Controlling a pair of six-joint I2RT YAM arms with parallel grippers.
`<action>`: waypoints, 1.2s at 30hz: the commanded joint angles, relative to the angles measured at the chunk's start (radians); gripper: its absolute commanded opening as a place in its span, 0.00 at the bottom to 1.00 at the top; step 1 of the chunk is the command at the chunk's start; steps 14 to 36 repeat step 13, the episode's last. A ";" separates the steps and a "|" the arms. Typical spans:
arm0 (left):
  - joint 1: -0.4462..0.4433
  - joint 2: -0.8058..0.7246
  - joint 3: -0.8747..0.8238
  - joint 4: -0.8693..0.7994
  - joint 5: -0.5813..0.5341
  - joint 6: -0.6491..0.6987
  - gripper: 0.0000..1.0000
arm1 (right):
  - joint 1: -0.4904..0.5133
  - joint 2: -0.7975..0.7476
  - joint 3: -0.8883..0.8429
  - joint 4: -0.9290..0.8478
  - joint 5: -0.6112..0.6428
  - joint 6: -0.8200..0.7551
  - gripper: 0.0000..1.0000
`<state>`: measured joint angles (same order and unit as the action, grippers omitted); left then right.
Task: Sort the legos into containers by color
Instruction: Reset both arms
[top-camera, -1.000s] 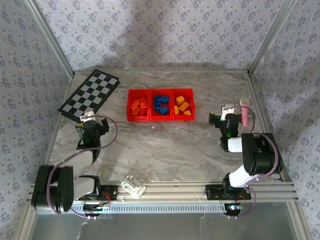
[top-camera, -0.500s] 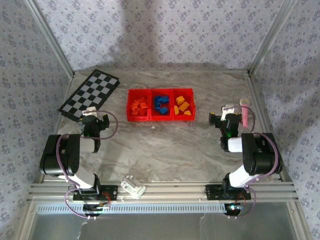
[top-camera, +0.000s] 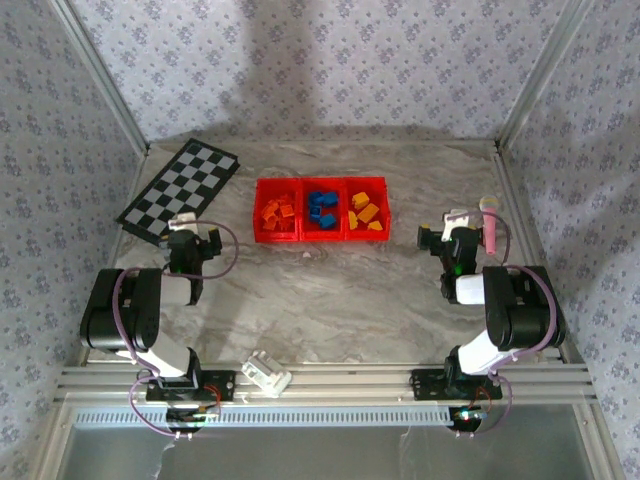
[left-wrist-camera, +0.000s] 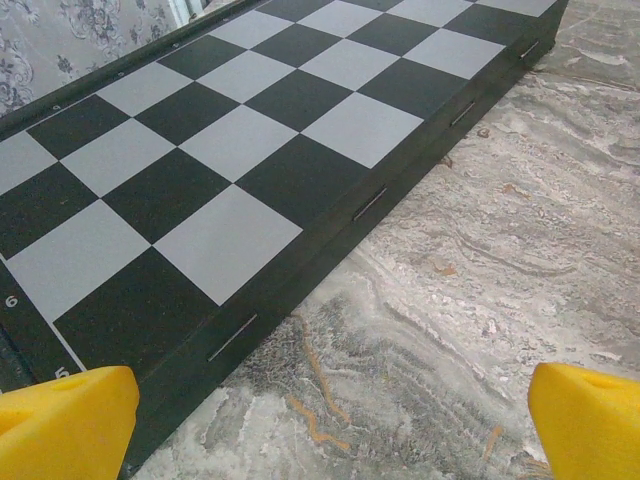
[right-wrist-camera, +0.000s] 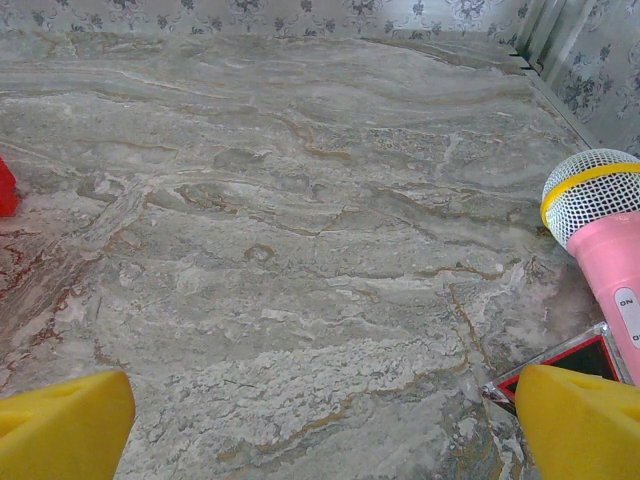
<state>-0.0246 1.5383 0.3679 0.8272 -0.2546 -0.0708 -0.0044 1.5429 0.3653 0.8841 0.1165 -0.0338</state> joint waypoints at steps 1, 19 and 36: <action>-0.001 -0.003 0.024 0.029 -0.010 0.009 1.00 | -0.006 -0.009 0.010 -0.014 0.002 0.017 1.00; -0.001 -0.004 0.023 0.029 -0.010 0.009 1.00 | -0.011 -0.008 0.017 -0.027 -0.057 0.002 1.00; -0.001 -0.004 0.023 0.029 -0.010 0.009 1.00 | -0.011 -0.008 0.017 -0.027 -0.057 0.002 1.00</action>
